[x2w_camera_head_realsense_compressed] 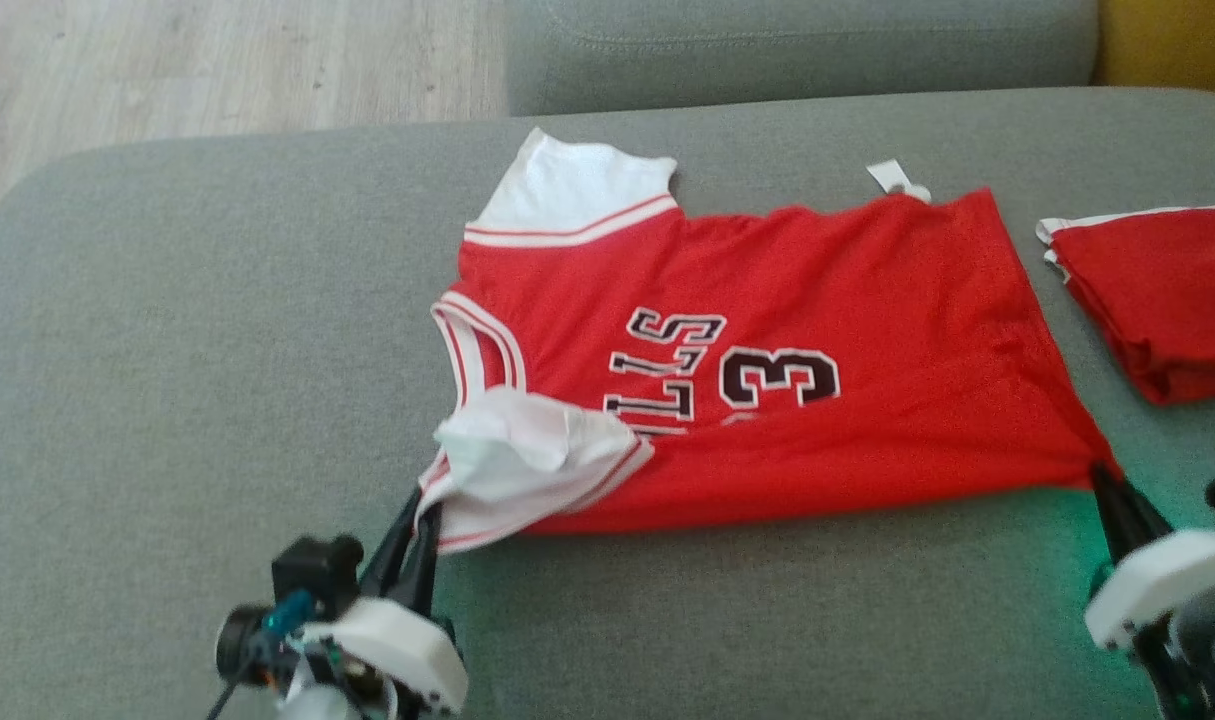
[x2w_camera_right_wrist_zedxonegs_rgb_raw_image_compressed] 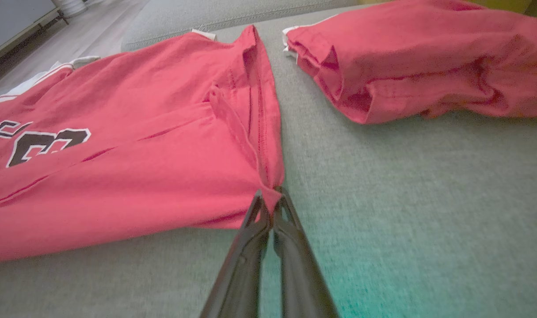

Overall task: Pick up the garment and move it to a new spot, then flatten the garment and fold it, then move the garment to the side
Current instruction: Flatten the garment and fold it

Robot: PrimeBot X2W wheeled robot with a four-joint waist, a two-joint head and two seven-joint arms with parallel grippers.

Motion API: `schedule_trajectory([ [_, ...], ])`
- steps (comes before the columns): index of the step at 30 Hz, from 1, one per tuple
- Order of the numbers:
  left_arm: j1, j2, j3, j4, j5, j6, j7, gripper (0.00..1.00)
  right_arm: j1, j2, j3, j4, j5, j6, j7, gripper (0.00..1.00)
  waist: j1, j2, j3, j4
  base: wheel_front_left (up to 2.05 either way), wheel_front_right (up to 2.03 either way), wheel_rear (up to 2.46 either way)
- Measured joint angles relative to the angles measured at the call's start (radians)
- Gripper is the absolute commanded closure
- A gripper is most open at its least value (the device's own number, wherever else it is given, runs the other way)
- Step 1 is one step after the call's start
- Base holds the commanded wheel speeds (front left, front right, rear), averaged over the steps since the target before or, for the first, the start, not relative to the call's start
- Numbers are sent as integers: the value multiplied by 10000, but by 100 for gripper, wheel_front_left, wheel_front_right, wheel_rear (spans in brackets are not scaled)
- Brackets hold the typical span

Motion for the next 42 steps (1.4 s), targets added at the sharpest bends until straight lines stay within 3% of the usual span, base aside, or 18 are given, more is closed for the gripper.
schedule_trajectory([
  [7, 1856, 305, -265, -2100, -159, 351, 1312, 100, 1552, -566, -184, -1367, 247, 0, 568, 100, 0, 0, -191, -96, 0, 0, 0],
  [14, 2778, 468, -389, -3206, -451, 472, 2027, 100, 2501, -483, -727, -2027, 148, 0, 1058, 100, 0, 0, -238, -182, 0, 0, 0],
  [15, 2748, 468, -408, -3206, -477, 470, 2033, 100, 2531, -445, -792, -2082, 94, 0, 1062, 80, 1, 0, -237, -183, 0, 0, 0],
  [16, 2720, 468, -430, -3183, -476, 470, 2033, 100, 2551, -397, -882, -2123, 17, 0, 1131, 51, 1, 0, -235, -188, 0, 0, 0],
  [17, 2677, 468, -499, -3097, -476, 431, 2061, 100, 2572, -336, -974, -2178, -69, 0, 1147, 0, 1, 0, -234, -198, 0, 0, 0],
  [18, 2625, 470, -604, -2978, -470, 430, 2134, 63, 2578, -249, -1080, -2247, -134, 0, 1145, 0, 1, 0, -232, -211, 0, 0, 0],
  [19, 2549, 466, -671, -2863, -422, 437, 2159, 0, 2578, -173, -1162, -2334, -203, 0, 1147, 0, 1, 0, -229, -234, 0, 0, 0],
  [26, 1723, 575, -644, -2995, -35, 466, 2029, 0, 2581, -29, -1513, -3032, -535, 0, 1235, 0, 1, 0, -145, -456, 0, 0, 0],
  [33, -104, 1590, -194, -3814, 487, 495, 2504, 0, 2569, 217, -1574, -3808, -736, 0, 1411, 0, 2, 0, 442, -761, 0, 0, 0],
  [38, -2592, 1975, -58, -3595, 483, -286, 3306, 0, 2320, 226, -1390, -4140, -736, 0, 1446, 0, 3, 0, 1187, -1044, 0, 0, 0],
  [42, -4795, 2102, -510, -2552, -316, -757, 4395, 0, 1620, 186, -1068, -4408, -731, 0, 1457, 0, 4, -1, 1849, -1338, 0, 0, 0],
])
